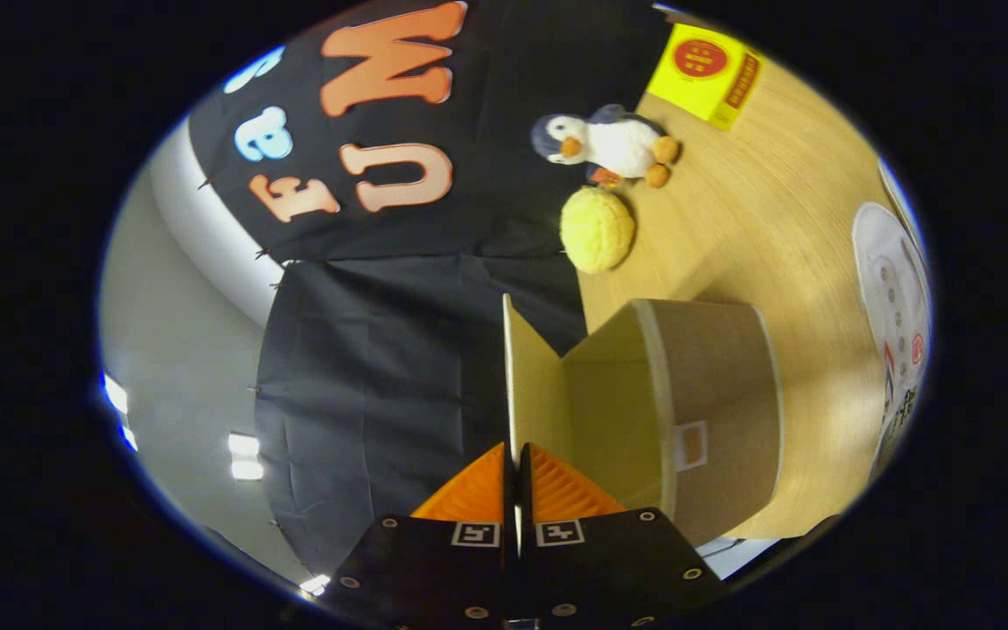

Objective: Open the storage box then place both shoes into the box .Put the left shoe in first, then the right shoe, with the right side of both shoes facing outward in a uniform manner.

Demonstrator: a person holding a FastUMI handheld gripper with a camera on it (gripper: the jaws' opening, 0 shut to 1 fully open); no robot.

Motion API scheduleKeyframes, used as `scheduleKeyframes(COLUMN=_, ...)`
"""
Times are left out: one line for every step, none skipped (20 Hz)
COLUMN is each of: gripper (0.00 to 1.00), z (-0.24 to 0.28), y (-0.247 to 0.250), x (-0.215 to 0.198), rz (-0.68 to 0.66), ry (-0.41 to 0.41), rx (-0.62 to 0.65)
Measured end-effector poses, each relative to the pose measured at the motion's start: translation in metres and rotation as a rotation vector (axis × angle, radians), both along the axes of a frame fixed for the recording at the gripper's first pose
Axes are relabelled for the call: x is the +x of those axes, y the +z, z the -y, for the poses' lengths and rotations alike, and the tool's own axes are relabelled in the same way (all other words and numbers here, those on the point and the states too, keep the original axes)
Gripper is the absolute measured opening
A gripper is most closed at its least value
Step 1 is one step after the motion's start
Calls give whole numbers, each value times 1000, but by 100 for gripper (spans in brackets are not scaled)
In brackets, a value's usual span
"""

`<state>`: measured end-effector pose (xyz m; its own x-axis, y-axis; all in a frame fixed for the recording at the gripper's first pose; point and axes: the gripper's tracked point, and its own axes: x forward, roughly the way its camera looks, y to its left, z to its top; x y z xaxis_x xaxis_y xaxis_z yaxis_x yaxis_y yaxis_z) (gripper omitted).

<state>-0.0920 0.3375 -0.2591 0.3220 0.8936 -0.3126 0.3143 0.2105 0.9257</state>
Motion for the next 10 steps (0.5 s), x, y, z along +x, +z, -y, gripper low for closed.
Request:
scheduleKeyframes(gripper=1, z=-5, y=10, x=4, rz=26, ry=12, rx=4)
scheduleKeyframes(gripper=1, z=-8, y=17, x=8, rz=45, ry=16, rx=3)
scheduleKeyframes(gripper=2, z=-13, y=24, x=12, rz=64, ry=19, rx=5)
scheduleKeyframes(gripper=2, z=-18, y=30, x=14, rz=77, ry=24, rx=2)
scheduleKeyframes(gripper=2, z=-22, y=36, x=16, rz=97, ry=30, rx=2)
scheduleKeyframes(gripper=2, z=-24, y=43, x=16, rz=112, ry=40, rx=-2)
scheduleKeyframes(gripper=3, z=-28, y=49, x=18, rz=129, ry=45, rx=0)
scheduleKeyframes(gripper=3, z=-32, y=53, x=19, rz=141, ry=56, rx=-8)
scheduleKeyframes(gripper=4, z=-36, y=56, x=22, rz=158, ry=62, rx=-10)
scheduleKeyframes(gripper=4, z=-43, y=57, x=21, rz=173, ry=81, rx=-16)
